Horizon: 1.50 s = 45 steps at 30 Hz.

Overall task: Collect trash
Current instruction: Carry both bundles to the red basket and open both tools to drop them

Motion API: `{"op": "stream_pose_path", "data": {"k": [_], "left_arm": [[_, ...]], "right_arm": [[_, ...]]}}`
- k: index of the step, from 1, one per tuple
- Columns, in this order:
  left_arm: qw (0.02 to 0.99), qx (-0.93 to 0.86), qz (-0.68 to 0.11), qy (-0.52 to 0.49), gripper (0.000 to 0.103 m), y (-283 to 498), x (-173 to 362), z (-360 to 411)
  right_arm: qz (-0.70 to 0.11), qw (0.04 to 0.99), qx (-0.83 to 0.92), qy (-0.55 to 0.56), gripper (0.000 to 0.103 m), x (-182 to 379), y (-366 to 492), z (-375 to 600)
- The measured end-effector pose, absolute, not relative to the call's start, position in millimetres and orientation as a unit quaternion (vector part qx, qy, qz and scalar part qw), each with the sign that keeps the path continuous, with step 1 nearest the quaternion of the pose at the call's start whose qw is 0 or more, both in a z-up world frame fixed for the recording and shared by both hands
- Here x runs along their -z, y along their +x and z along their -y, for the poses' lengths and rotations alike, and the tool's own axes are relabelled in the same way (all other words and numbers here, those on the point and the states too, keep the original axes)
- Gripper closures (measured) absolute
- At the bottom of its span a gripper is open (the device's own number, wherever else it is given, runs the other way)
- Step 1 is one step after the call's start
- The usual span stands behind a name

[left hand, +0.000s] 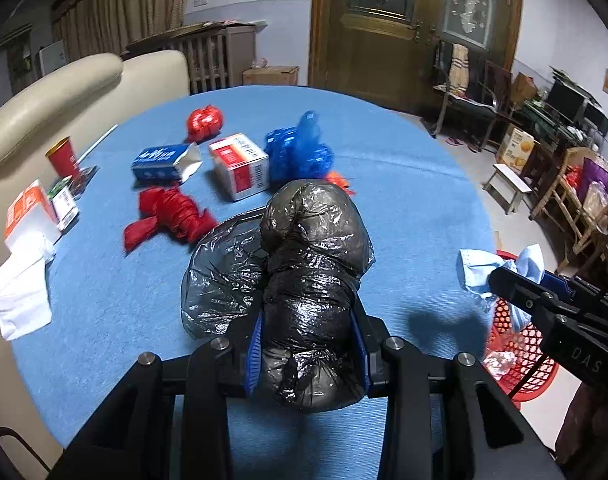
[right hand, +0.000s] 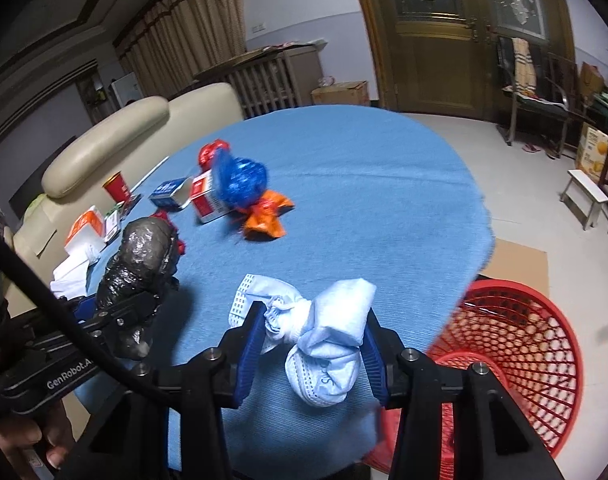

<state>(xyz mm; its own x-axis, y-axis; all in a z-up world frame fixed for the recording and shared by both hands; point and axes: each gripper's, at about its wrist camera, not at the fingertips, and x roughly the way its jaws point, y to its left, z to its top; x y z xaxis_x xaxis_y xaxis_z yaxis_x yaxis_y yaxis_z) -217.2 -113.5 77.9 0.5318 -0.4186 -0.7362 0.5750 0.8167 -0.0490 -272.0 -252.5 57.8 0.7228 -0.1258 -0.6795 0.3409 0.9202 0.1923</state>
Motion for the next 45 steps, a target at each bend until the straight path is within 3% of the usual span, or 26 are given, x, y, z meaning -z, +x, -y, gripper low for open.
{"op": "stream_pose_path", "data": {"k": [16, 29, 35, 37, 45], "left_arm": [[0.836, 0.394, -0.357, 0.138, 0.064, -264.8, -102.1, 194.6], [0.801, 0.457, -0.345, 0.175, 0.064, -304.3, -104.2, 255.7], [0.791, 0.465, -0.351, 0.188, 0.064, -312.6, -98.3, 268.8], [0.788, 0.467, -0.353, 0.192, 0.064, -315.2, -95.8, 274.1], [0.775, 0.474, -0.362, 0.210, 0.064, -319.5, -87.3, 291.6]], "right_arm": [[-0.337, 0.888, 0.263, 0.169, 0.055, -67.5, -364.4, 346.0], [-0.329, 0.875, 0.303, 0.184, 0.055, -69.0, -389.0, 381.4], [-0.335, 0.871, 0.300, 0.198, 0.050, -62.8, -386.9, 393.3], [-0.338, 0.867, 0.305, 0.201, 0.036, -59.0, -384.4, 399.1], [-0.313, 0.863, 0.323, 0.229, 0.031, -65.1, -398.4, 420.7]]}}
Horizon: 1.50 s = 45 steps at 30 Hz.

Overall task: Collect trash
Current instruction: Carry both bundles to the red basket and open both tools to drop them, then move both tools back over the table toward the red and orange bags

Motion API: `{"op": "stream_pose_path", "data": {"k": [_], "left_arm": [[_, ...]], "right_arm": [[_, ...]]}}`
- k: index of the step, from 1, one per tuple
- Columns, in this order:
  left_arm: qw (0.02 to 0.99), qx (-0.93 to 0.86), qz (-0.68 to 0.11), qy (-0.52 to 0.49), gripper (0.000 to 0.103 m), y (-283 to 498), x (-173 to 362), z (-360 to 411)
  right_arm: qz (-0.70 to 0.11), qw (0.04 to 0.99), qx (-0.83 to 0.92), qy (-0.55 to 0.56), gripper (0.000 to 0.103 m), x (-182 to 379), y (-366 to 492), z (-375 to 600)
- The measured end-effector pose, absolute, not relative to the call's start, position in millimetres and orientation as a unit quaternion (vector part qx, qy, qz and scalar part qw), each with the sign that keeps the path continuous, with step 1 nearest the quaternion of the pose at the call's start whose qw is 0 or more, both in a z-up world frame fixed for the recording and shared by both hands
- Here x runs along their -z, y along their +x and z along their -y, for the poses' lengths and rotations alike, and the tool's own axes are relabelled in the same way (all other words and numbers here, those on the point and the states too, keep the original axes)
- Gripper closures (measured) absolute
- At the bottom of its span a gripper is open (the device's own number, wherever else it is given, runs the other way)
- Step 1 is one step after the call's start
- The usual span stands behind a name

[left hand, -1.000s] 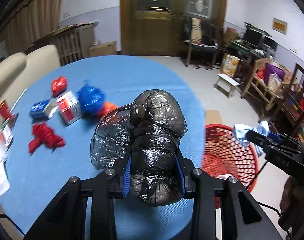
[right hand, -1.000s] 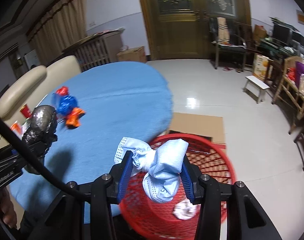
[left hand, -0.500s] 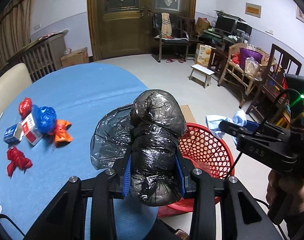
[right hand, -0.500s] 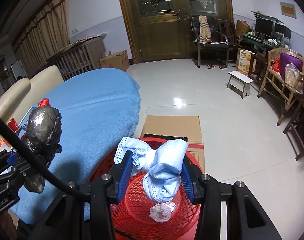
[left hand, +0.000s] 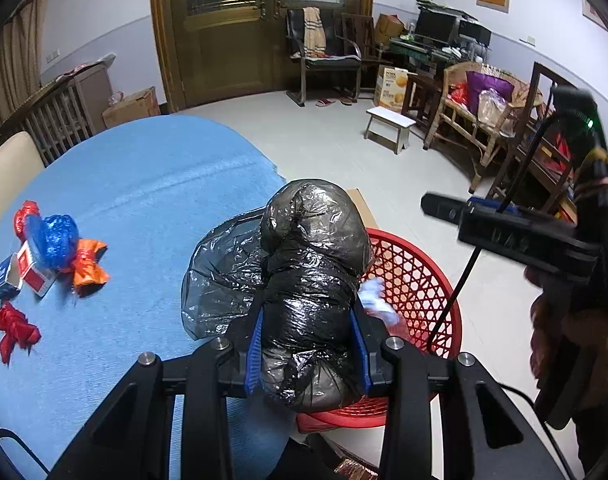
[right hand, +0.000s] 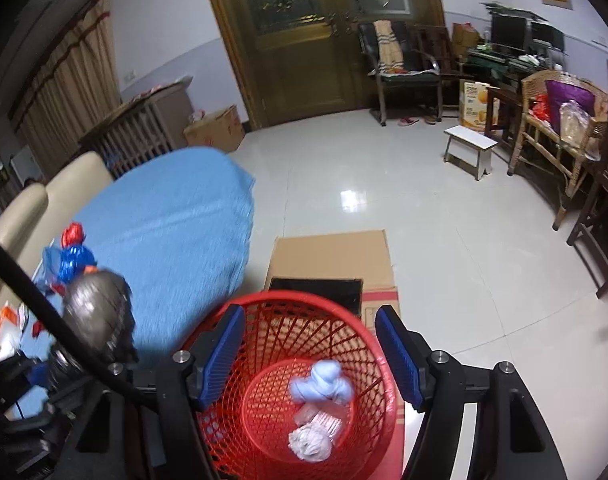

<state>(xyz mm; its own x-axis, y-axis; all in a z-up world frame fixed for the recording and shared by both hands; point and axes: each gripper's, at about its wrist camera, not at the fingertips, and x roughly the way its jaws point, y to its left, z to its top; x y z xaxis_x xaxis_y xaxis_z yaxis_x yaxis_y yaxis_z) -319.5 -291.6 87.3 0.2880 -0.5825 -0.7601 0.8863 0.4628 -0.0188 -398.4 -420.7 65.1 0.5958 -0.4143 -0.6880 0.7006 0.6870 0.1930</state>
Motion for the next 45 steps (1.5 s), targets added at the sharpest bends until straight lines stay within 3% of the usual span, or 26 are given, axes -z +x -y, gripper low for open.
{"op": "stream_pose_path", "data": {"k": [6, 8, 9, 20, 45], "left_arm": [[0.753, 0.488, -0.378, 0.227, 0.059, -329.3, -76.6, 310.2], [0.751, 0.485, -0.384, 0.233, 0.025, -330.0, -72.3, 315.9], [0.753, 0.481, -0.383, 0.235, 0.022, -329.8, -71.4, 317.0], [0.793, 0.439, -0.386, 0.170, 0.021, -283.9, -87.9, 269.4], [0.876, 0.219, -0.430, 0.013, 0.021, -174.6, -50.4, 52.4]], "right_arm": [[-0.299, 0.860, 0.332, 0.246, 0.031, -66.9, -416.1, 428.5], [-0.297, 0.859, 0.334, 0.251, 0.031, -67.3, -420.7, 430.4], [-0.295, 0.858, 0.335, 0.254, 0.031, -67.4, -423.4, 430.9], [-0.293, 0.860, 0.328, 0.258, 0.031, -71.6, -417.8, 426.1], [-0.441, 0.869, 0.177, 0.141, 0.030, -44.4, -253.1, 287.8]]}}
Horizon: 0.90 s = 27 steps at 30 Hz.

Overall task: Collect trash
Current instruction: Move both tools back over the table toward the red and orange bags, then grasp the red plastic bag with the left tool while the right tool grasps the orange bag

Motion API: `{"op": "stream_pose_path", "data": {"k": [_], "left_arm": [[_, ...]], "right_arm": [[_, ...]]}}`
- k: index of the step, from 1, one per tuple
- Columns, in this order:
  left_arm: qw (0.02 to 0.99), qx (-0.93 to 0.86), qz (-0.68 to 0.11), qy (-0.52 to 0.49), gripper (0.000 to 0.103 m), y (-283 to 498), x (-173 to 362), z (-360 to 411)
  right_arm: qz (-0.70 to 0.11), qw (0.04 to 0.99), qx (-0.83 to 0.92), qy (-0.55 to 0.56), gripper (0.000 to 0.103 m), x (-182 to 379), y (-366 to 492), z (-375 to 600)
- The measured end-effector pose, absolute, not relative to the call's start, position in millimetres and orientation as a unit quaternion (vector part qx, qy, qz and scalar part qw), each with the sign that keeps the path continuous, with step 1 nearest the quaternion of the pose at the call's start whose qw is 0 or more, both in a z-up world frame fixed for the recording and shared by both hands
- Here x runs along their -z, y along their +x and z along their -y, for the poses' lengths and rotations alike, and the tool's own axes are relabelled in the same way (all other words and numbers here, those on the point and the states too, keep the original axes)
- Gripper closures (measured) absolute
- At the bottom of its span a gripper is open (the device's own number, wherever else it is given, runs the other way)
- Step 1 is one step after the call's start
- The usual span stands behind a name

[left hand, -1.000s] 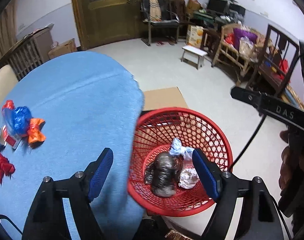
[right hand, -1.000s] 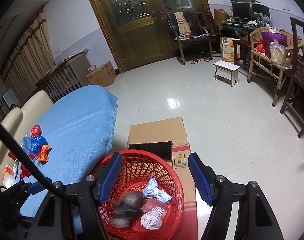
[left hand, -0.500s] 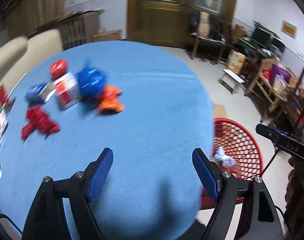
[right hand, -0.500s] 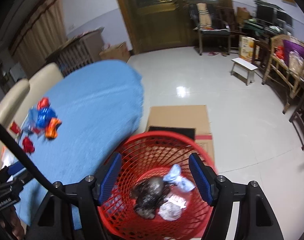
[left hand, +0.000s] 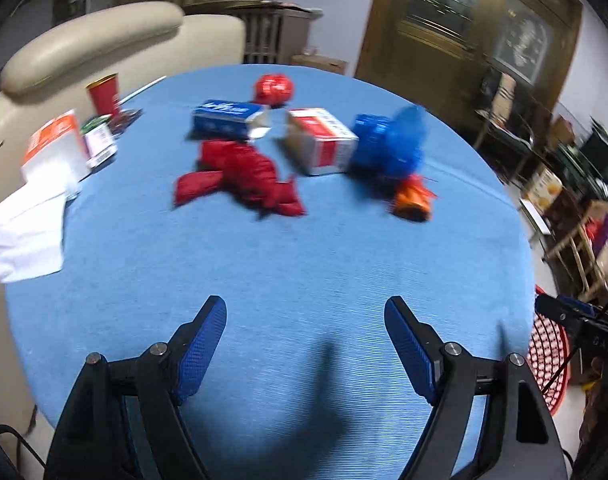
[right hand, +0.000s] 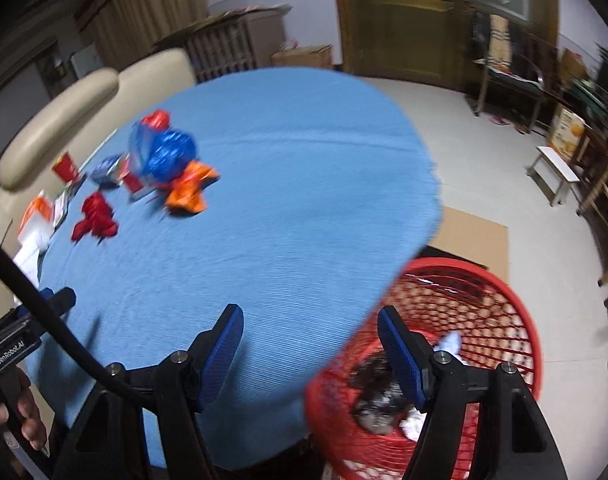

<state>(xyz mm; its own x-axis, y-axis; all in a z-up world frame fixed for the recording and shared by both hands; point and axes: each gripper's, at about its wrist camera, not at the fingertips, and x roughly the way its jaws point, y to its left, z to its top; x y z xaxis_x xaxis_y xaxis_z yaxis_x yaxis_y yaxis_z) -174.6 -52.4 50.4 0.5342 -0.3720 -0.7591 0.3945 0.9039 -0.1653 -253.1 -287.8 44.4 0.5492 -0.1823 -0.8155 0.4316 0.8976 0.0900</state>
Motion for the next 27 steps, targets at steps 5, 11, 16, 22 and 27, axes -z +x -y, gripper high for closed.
{"op": "stream_pose_path", "data": {"k": [5, 11, 16, 22, 27], "left_arm": [[0.879, 0.207, -0.429, 0.001, 0.021, -162.9, -46.3, 38.6], [0.880, 0.202, -0.430, -0.012, 0.021, -153.1, -43.8, 28.9], [0.883, 0.196, -0.425, -0.021, 0.021, -143.7, -45.5, 24.0], [0.885, 0.190, -0.425, -0.031, 0.021, -128.3, -45.7, 22.3], [0.888, 0.188, -0.418, -0.036, 0.021, -110.3, -51.7, 31.4]], "right_arm": [[-0.444, 0.877, 0.146, 0.116, 0.026, -48.1, -215.0, 260.2], [-0.430, 0.893, 0.101, 0.087, 0.018, -57.3, -169.1, 227.4], [-0.439, 0.884, 0.122, 0.108, 0.019, -50.1, -129.1, 225.0], [-0.423, 0.891, 0.123, 0.112, 0.020, -41.0, -97.7, 225.5], [-0.445, 0.877, 0.143, 0.111, 0.048, -24.4, -72.1, 232.7]]}}
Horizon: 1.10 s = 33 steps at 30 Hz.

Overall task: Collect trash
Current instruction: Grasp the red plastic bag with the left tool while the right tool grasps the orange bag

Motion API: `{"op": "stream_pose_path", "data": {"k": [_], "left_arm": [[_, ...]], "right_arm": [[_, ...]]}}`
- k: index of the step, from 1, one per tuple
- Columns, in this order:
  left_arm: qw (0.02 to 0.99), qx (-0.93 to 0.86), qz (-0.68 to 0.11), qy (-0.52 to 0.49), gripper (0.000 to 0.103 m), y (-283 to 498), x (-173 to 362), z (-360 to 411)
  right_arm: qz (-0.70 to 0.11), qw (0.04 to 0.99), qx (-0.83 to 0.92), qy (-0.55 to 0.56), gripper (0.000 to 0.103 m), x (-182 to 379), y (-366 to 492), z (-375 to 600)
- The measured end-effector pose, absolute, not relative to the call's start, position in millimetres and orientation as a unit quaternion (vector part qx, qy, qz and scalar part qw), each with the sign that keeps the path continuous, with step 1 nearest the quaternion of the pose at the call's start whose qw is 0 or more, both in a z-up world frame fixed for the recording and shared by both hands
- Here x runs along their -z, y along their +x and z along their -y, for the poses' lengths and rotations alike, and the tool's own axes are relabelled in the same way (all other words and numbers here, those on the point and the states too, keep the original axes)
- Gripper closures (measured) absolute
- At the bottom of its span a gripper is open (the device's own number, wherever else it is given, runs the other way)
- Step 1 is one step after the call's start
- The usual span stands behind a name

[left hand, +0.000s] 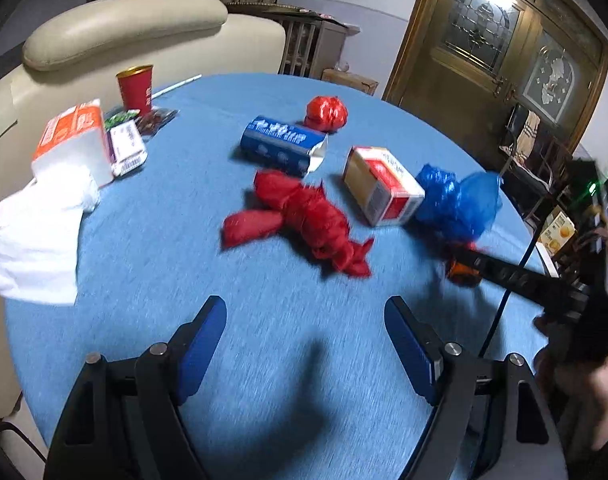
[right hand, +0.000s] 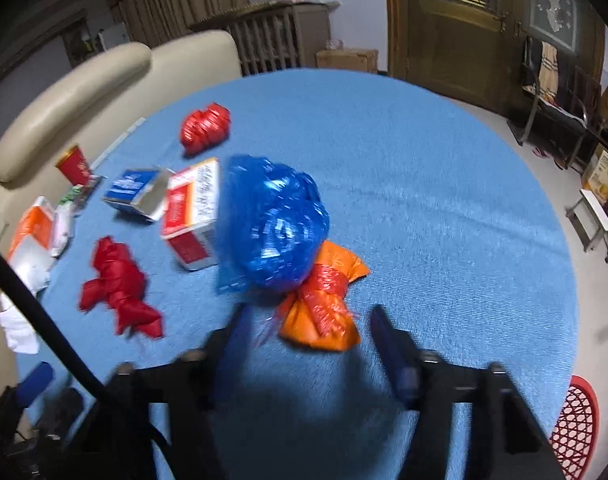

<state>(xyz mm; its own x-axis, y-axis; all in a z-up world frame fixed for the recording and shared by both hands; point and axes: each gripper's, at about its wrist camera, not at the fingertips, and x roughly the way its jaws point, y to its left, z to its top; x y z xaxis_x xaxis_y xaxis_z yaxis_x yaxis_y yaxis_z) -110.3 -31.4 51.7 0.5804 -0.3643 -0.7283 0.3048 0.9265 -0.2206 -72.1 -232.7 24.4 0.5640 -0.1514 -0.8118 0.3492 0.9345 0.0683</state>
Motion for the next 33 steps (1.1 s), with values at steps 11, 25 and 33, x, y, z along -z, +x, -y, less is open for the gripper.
{"op": "stream_pose_path", "data": {"k": [11, 25, 33], "left_arm": [[0.890, 0.153, -0.428, -0.045, 0.021, -51.8, -47.4, 69.2], [0.877, 0.147, -0.458, -0.022, 0.066, -30.2, -22.0, 77.5], [0.884, 0.179, -0.432, -0.015, 0.067, -80.8, -40.8, 53.2]], "right_arm": [[-0.436, 0.882, 0.135, 0.116, 0.073, -16.4, -70.9, 243.3], [-0.432, 0.881, 0.127, 0.145, 0.073, -15.1, -134.0, 257.7], [-0.431, 0.883, 0.117, 0.144, 0.073, -14.7, -143.3, 250.3]]}}
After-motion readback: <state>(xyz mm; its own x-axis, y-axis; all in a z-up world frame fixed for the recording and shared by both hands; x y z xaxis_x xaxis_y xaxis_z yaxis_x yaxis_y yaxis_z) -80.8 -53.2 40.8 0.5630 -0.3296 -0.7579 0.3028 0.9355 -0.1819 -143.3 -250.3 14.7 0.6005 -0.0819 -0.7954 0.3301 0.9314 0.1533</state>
